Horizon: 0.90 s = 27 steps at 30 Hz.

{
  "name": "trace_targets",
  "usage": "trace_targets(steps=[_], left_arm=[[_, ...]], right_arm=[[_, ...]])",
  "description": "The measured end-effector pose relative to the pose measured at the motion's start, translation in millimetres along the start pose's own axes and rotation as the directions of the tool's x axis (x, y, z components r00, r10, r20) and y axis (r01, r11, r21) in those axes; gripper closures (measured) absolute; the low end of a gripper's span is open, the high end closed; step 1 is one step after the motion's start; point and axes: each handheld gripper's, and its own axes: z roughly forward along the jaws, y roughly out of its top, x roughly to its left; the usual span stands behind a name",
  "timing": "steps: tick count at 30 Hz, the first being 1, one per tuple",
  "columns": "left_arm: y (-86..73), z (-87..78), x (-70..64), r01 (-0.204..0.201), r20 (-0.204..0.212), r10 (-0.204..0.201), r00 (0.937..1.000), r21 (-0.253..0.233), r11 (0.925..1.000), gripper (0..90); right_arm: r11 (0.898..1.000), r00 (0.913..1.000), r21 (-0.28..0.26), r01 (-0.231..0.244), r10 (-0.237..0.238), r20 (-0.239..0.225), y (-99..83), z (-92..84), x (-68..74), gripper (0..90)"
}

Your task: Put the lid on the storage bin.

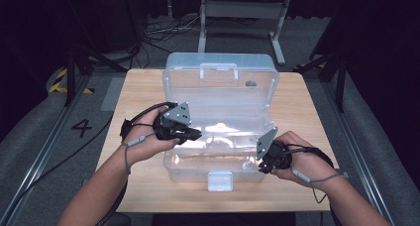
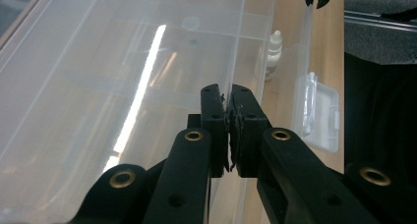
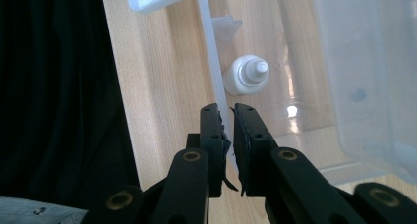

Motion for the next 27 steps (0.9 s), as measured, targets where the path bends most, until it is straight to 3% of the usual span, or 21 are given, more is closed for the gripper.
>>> trace_targets(steps=[18, 24, 27], left_arm=[[-4.3, 2.4, -7.9, 0.005, -0.001, -0.005, 1.0, -0.001, 1.0, 85.7], [-5.8, 3.3, -9.5, 0.009, -0.001, -0.009, 1.0, -0.006, 0.9999, 85.5], [-6.8, 3.3, -11.1, 0.018, -0.001, -0.018, 0.9998, -0.002, 0.9998, 85.4]], right_arm=[[0.994, 0.9998, -0.109, -0.015, 0.016, 0.011, -2.7, -28.7, 3.7, 90.0], [0.985, 0.9998, -0.174, -0.018, 0.017, -0.009, -3.3, -36.5, 4.3, 90.0], [0.975, 0.9997, -0.222, -0.023, 0.025, 0.007, -4.5, -41.4, 3.3, 90.0]])
